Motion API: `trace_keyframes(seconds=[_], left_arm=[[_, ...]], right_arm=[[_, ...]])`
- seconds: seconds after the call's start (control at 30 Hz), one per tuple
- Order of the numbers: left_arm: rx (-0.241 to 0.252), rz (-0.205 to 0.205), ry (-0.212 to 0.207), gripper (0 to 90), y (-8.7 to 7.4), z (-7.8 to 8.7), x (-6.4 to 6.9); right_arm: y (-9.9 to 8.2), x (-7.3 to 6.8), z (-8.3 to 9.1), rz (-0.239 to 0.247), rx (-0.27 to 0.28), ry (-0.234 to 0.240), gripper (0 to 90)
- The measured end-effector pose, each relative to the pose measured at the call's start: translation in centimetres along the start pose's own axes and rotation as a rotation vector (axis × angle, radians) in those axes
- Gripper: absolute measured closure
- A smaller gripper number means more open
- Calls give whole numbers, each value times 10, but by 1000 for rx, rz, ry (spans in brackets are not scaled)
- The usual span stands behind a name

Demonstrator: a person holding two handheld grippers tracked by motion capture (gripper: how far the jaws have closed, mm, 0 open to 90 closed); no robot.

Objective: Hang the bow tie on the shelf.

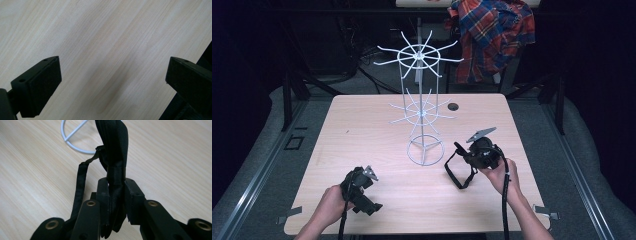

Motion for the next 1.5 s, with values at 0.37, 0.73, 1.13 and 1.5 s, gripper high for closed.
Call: trace_keyframes(seconds=[0.37,0.73,1.13,1.5], left_arm=[[2,5,2,5,-2,1,-1],[1,6,0,6,-2,0,0],[-10,-2,-3,6,1,-1,1],[-10,-16,-9,6,2,-2,2]], right_arm=[[16,-11,31,6,80,20,758],[32,-25,42,30,141,51,759],[42,-9,58,-14,239,40,759],[47,2,60,-23,264,9,759]])
Point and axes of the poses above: each handheld gripper's, and its own axes: z roughly backward along the jaws, y roughly out of its top, x roughly to its right, the point moved 9 cm from there along -z, roughly forward along the jaws, and after that the axes turned 7 degrees about -z, right-handed, at the moved point
